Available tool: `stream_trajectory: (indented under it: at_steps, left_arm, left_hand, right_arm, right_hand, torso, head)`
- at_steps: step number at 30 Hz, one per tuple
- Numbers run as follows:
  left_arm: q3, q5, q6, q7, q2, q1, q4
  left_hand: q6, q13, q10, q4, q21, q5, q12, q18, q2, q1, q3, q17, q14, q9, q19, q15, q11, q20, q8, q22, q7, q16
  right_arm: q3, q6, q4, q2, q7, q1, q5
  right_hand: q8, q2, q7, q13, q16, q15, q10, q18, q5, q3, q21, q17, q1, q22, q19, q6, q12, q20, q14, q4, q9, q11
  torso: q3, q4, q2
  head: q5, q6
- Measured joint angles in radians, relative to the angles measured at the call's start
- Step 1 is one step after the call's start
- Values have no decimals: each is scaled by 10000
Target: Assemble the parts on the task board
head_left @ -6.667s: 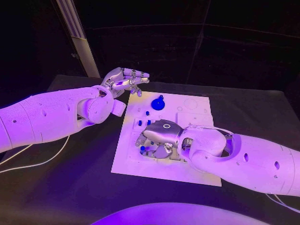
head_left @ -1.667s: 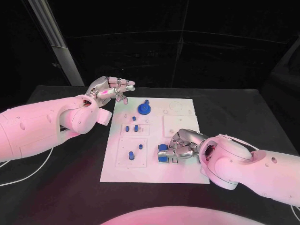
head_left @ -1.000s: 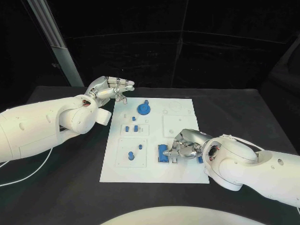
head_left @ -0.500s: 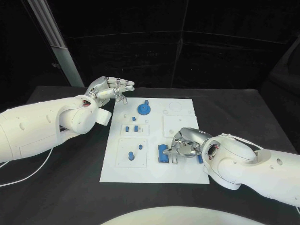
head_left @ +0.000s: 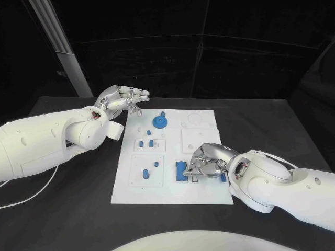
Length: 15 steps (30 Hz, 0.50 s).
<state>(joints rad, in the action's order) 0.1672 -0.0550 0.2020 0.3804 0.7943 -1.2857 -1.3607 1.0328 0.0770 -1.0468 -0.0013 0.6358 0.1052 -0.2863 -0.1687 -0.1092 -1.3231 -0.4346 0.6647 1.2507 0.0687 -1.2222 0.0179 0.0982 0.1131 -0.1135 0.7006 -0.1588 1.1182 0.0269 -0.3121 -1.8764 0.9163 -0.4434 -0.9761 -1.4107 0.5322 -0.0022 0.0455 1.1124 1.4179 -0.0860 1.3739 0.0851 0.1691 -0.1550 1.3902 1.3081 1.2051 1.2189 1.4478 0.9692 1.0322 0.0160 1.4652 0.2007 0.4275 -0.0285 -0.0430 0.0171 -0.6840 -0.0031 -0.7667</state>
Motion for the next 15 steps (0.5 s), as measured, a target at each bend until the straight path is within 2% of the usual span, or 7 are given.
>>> stream_trajectory:
  at_steps: [9,12,15]
  left_arm:
    - [2,0,-1,-3,3,0,-5]
    - [2,0,-1,-3,14,0,-12]
    - [2,0,-1,-4,32,0,-21]
  left_hand:
    - [0,0,0,0,0,0,0,0,0,0,0,0,0,0,0,0,0,0,0,0,0,0]
    - [0,0,0,0,0,0,0,0,0,0,0,1,0,-1,0,0,0,0,0,0,0,0]
    - [0,0,0,0,0,0,0,0,0,0,0,1,0,0,0,0,0,0,0,0,0,0]
  right_arm:
    - [1,434,52,-31,295,-1,98]
    - [2,471,74,-25,296,-1,96]
    - [3,404,55,94,296,-1,89]
  right_hand:
    - [14,91,0,43,50,1,0,1,-1,-82,0,-1,306,40,0,0,0,0,0,-83,13,0]
    - [14,211,0,54,50,0,0,0,-1,-58,0,-1,426,40,0,0,0,0,0,-164,12,0]
    - [14,278,0,33,50,1,0,0,290,-57,0,-1,492,26,0,0,-1,0,0,-163,12,0]
  torso:
    - [-8,-10,-12]
    - [-8,-9,-13]
    - [-10,-4,-13]
  head:
    - [20,-25]
    - [25,-35]
    - [26,-37]
